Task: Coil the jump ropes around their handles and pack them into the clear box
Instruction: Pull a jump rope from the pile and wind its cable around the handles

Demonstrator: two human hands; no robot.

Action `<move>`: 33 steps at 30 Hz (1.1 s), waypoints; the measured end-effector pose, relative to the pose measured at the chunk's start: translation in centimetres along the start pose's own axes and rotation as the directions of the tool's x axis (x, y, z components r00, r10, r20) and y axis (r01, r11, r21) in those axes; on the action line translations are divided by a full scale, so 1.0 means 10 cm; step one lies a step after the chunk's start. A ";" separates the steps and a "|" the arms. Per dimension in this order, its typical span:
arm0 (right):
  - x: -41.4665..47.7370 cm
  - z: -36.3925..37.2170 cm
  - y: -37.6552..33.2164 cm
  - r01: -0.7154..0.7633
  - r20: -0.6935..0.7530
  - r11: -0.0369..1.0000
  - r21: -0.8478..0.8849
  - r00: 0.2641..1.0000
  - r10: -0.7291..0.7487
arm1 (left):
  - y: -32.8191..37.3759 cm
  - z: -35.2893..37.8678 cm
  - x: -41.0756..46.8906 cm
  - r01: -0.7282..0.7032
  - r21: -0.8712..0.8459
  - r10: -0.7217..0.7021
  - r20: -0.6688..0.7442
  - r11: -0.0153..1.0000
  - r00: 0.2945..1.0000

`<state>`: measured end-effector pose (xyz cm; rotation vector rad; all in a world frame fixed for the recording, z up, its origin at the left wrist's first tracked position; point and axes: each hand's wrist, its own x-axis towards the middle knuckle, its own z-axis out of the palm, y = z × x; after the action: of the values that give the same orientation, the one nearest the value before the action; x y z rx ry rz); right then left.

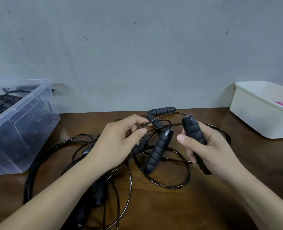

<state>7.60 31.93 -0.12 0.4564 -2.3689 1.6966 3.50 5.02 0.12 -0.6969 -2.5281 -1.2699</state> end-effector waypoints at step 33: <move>1.00 0.61 -0.73 -0.169 0.210 0.928 0.333 0.972 0.102 | 0.23 -0.62 0.43 0.117 0.023 -0.120 0.218 0.993 0.969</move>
<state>1.01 22.64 7.62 0.5401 -2.2695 2.2476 0.92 2.55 7.15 -0.7300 -2.7897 -1.2806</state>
